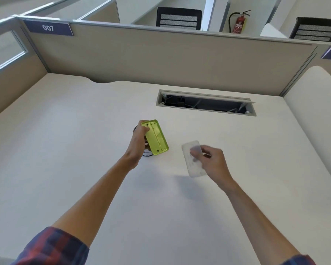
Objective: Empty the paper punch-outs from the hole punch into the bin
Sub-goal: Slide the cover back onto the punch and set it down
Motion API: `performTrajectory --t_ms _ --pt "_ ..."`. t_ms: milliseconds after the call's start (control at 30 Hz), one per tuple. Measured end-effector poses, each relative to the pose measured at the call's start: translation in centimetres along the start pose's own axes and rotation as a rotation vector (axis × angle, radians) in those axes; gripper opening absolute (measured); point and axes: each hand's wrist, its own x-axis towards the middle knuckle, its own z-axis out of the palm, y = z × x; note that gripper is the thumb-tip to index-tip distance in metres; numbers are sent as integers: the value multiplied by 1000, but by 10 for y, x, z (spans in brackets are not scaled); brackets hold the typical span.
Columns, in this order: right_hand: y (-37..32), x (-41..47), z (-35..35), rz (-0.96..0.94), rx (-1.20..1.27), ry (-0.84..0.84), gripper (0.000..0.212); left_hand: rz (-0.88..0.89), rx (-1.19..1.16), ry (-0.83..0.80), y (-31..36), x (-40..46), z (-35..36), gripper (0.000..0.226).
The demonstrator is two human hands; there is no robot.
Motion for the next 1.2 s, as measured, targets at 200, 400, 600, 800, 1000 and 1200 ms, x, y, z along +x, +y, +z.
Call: performTrajectory --t_ms 200,400,600,800,1000,1200 --pt "-54 7 45 -281 -279 264 25 53 62 -113 2 -15 25 17" --pt "-59 0 70 -365 -555 327 22 92 17 -130 -7 -24 41 13" --pt "-49 -11 78 -365 -607 338 44 59 -26 -116 -13 -25 39 23" --pt "-45 -16 76 -357 -446 226 49 64 -44 -120 -11 -24 37 20" --pt "-45 -20 71 -416 -471 173 44 62 -45 -138 -7 -26 37 26" --pt "-43 -22 69 -442 -451 181 49 74 24 -127 -4 -26 37 21"
